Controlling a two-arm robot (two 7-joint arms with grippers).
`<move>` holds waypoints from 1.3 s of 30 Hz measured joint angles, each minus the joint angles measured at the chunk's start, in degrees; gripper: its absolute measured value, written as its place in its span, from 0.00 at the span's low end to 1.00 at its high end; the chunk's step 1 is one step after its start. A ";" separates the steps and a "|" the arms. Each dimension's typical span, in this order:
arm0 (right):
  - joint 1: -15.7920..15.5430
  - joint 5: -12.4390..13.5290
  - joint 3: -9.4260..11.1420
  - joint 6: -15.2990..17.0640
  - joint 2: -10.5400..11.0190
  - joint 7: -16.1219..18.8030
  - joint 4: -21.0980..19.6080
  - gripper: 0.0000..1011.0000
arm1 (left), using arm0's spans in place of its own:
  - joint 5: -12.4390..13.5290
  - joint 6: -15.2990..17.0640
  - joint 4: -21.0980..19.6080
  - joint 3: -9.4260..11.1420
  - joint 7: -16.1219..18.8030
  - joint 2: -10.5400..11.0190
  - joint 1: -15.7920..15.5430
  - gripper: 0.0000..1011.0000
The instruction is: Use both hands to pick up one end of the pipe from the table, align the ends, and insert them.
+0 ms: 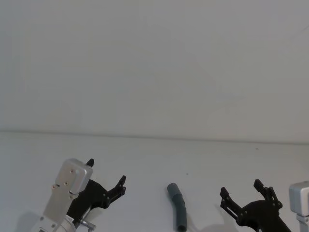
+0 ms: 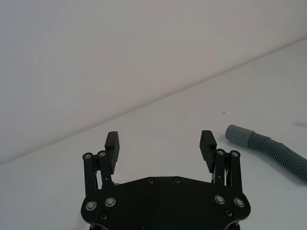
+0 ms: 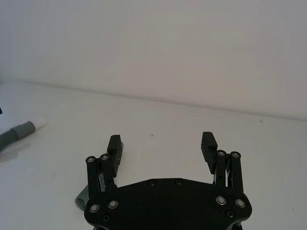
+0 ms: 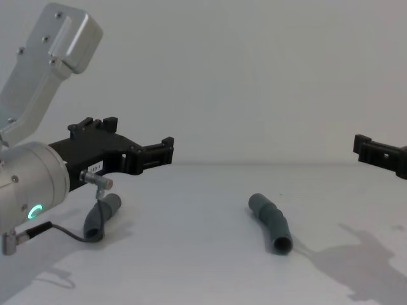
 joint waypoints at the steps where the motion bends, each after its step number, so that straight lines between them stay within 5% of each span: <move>1: 0.00 0.00 0.00 0.00 0.00 0.00 0.00 0.99 | 0.00 0.00 0.00 0.00 0.00 0.00 0.00 0.99; 39: 0.00 0.00 0.00 0.00 0.00 0.00 0.00 0.99 | 0.00 0.00 0.00 0.00 0.00 0.00 0.00 0.99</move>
